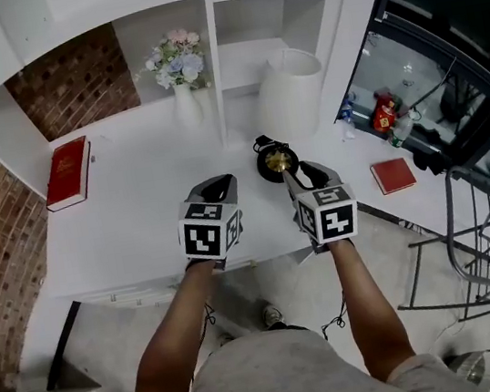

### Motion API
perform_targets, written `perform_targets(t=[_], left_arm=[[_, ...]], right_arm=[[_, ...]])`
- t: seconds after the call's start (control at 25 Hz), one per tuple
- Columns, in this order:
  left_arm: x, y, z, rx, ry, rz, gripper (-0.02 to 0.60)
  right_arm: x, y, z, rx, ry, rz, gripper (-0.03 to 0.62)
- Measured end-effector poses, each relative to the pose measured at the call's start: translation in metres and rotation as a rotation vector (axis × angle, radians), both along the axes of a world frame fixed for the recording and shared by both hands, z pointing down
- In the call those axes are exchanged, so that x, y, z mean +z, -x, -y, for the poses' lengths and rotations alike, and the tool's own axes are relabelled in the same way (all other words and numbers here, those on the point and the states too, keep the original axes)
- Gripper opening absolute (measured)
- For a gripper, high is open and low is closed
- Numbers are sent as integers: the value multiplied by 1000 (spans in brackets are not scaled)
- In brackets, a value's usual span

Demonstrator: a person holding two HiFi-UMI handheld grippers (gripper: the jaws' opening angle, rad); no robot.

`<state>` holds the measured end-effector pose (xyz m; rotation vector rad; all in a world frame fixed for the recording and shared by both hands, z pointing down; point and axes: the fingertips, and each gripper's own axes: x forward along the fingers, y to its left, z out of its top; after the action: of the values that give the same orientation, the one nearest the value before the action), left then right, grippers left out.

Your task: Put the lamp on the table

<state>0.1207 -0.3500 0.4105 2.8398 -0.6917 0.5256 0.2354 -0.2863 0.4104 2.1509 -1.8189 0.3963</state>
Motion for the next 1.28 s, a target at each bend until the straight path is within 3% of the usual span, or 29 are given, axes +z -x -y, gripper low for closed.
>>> perform_targets(t=[0.28, 0.88, 1.28], left_arm=[[-13, 4, -6, 45, -18, 1, -3], [-33, 9, -3, 14, -55, -30, -3], [-36, 13, 2, 7, -72, -23, -3]], right_arm=[[-20, 3, -23, 23, -20, -7, 121], [-45, 3, -40, 26, -92, 11, 8], [-54, -1, -45, 19, -131, 13, 6]])
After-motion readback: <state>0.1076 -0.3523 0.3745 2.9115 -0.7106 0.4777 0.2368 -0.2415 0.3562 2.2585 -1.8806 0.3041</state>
